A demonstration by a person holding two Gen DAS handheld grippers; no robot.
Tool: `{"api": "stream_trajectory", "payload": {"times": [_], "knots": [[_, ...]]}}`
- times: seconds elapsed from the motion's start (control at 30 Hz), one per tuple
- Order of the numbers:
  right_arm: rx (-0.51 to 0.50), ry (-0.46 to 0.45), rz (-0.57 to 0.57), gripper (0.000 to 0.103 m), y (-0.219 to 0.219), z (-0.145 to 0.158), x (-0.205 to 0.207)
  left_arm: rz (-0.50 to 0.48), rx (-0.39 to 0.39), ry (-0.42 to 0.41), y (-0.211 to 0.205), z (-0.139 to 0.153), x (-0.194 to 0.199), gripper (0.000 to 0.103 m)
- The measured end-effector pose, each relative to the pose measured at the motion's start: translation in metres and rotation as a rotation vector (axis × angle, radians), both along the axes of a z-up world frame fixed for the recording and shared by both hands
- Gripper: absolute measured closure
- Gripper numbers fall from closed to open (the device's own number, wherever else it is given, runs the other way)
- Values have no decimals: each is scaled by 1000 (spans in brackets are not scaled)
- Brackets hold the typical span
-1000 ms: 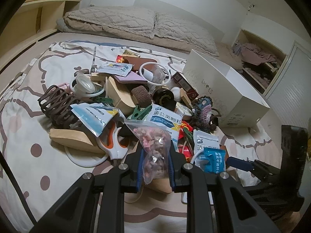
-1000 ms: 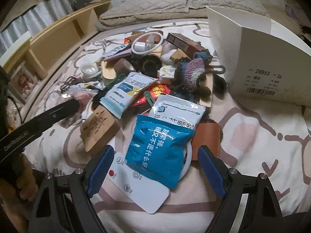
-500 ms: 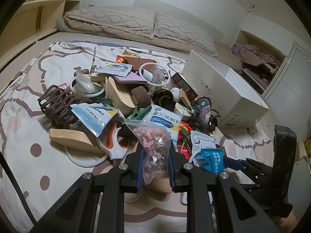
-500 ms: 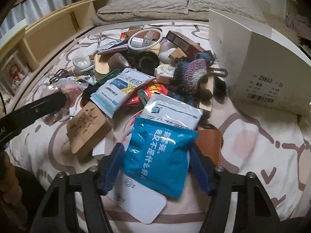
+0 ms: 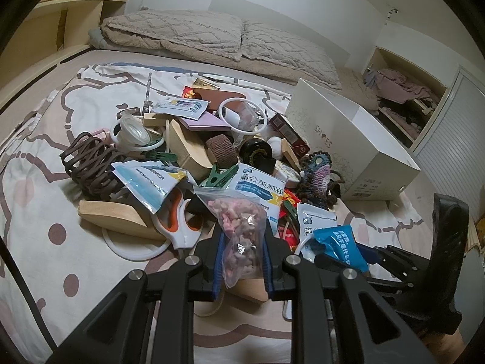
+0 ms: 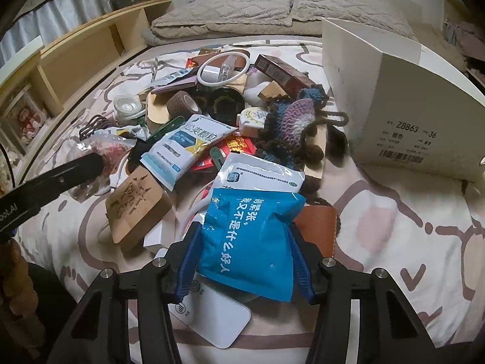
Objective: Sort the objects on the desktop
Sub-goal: 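Lift the bag of pink beads with the left tool while the right tool lifts the blue packet, then carry the blue packet with the right tool over the white box while the left tool carries the beads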
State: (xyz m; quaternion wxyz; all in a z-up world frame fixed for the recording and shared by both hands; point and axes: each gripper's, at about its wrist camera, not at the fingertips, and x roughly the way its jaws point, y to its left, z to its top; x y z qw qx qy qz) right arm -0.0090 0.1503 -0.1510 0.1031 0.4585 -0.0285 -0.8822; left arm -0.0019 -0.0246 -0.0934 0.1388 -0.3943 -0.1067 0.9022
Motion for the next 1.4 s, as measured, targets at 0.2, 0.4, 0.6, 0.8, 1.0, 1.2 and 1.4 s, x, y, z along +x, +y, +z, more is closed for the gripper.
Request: {"api": "stream_trajectory", "payload": {"times": [0.2,0.4,0.6,0.8,1.0,1.2,1.4], "knots": [[-30,24,5,48,2,11,0,6,2,8,-1,2,1,82],[-52,66,10,48,4,24,1,5,-7,33,2,7,2,82],[-63,101,5,48,10,38,0,2,-11,51,4,12,3,82],[-73,166,-7,48,22,62,-9,2,-20,66,10,18,0,82],[-80,241,-27,48,39,89,-24,-4,-30,93,19,27,-5,82],[-93,305,-76,48,63,110,-47,-32,-67,124,35,38,-13,82],[-104,342,-141,48,96,119,-78,-54,-67,143,55,48,-28,82]]}}
